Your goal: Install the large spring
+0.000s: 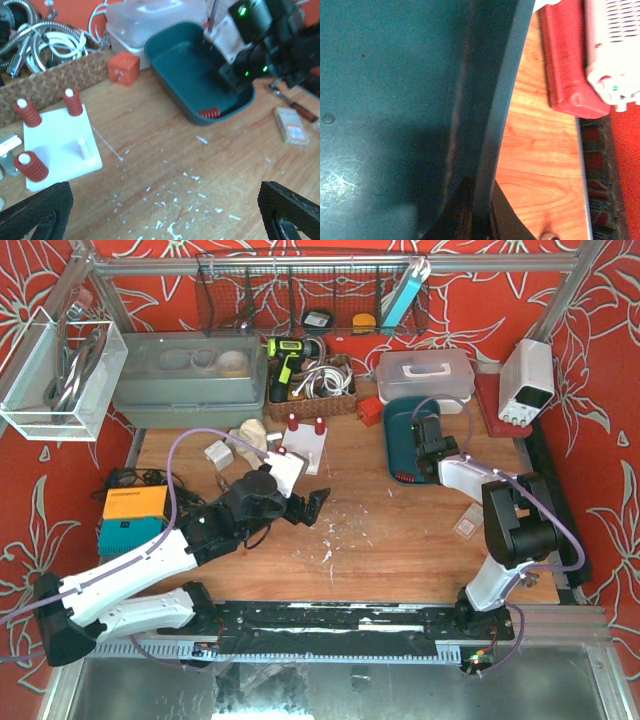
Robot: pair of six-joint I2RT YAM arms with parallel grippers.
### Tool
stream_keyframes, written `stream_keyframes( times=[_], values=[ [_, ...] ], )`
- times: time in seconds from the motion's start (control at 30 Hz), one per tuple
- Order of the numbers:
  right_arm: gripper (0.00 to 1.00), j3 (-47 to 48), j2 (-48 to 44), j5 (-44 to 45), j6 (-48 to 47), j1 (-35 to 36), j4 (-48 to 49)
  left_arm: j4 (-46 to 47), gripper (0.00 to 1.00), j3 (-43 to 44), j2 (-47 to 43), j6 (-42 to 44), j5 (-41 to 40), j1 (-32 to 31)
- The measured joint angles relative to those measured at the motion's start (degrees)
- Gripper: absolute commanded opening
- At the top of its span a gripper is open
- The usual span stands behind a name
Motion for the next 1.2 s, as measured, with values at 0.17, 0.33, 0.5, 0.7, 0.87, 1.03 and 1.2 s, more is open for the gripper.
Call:
stream_keyframes(
  times=[0.17, 0.33, 0.5, 0.7, 0.87, 1.03, 1.2],
  values=[
    [0.00, 0.09, -1.62, 2.56, 2.67, 0.70, 0.96, -3.98, 1.00, 1.20, 3.02, 0.61, -0.90, 0.04],
    [0.03, 2.69, 0.37, 2.40, 7.41, 0.61, -3.19, -5.03, 1.00, 3.74, 4.98, 1.09, -1.11, 0.20],
    [0.11, 10.62, 6.51, -0.07, 11.26, 0.44, -10.43, -5.64, 1.00, 3.87, 4.63, 0.46, -1.05, 0.28],
    [0.26, 11.93, 7.87, -3.41, 12.70, -0.55, -15.41, -6.27, 1.00, 3.87, 4.24, 0.11, -2.14, 0.28],
    [0.37, 11.96, 9.40, -4.85, 11.65, -0.79, -17.75, -7.06, 1.00, 3.87, 2.25, 0.13, -3.23, 0.33],
    [0.44, 15.63, 9.46, -4.94, 10.88, -0.79, -25.57, -7.43, 1.00, 4.11, 1.70, 0.13, -3.50, 0.33],
    [0.44, 25.55, 9.14, -12.66, 9.31, -0.90, -35.06, -8.66, 1.00, 4.57, 1.70, -0.13, -3.21, 0.33]
  ],
)
